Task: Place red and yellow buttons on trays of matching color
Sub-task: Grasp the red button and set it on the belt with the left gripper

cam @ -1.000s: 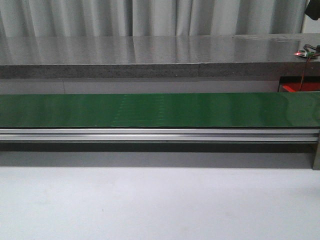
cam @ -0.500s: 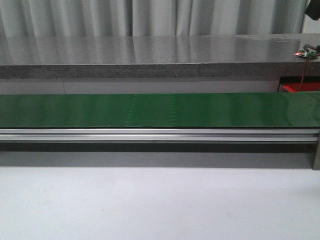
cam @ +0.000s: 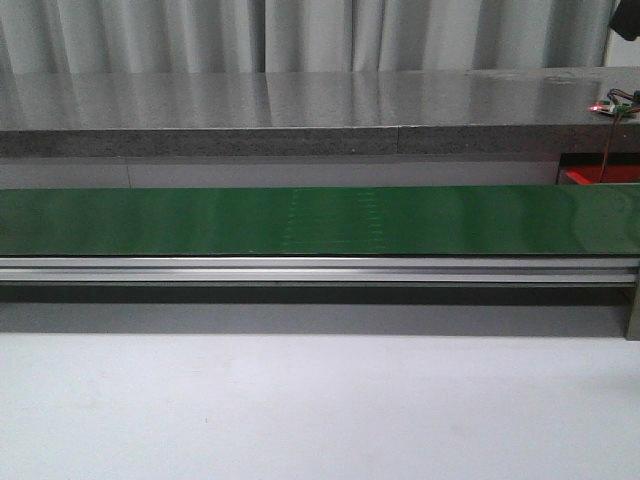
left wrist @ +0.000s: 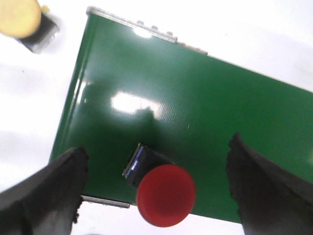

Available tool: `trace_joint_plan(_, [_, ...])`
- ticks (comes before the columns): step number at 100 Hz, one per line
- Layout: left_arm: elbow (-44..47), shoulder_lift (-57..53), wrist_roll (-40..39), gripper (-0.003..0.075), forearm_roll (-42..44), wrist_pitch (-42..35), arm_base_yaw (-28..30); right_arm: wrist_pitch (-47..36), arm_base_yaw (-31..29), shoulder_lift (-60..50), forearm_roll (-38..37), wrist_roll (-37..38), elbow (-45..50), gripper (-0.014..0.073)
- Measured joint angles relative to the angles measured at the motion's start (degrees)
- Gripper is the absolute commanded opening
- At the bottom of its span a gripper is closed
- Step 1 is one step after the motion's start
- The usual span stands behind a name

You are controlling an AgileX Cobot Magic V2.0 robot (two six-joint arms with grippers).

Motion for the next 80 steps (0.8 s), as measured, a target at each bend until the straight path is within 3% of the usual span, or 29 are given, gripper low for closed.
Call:
trace_joint_plan(42, [-3.08, -1.81, 0.17, 0.0564, 11.26, -2.38, 0.74, 0.0, 0.0, 0.0, 0.0, 0.0, 0.0, 0.0031])
trace_joint_plan(80, [-3.08, 2.15, 8.92, 0.0564, 6.26, -4.64, 13.09, 0.0, 0.0, 0.0, 0.0, 0.0, 0.0, 0.0031])
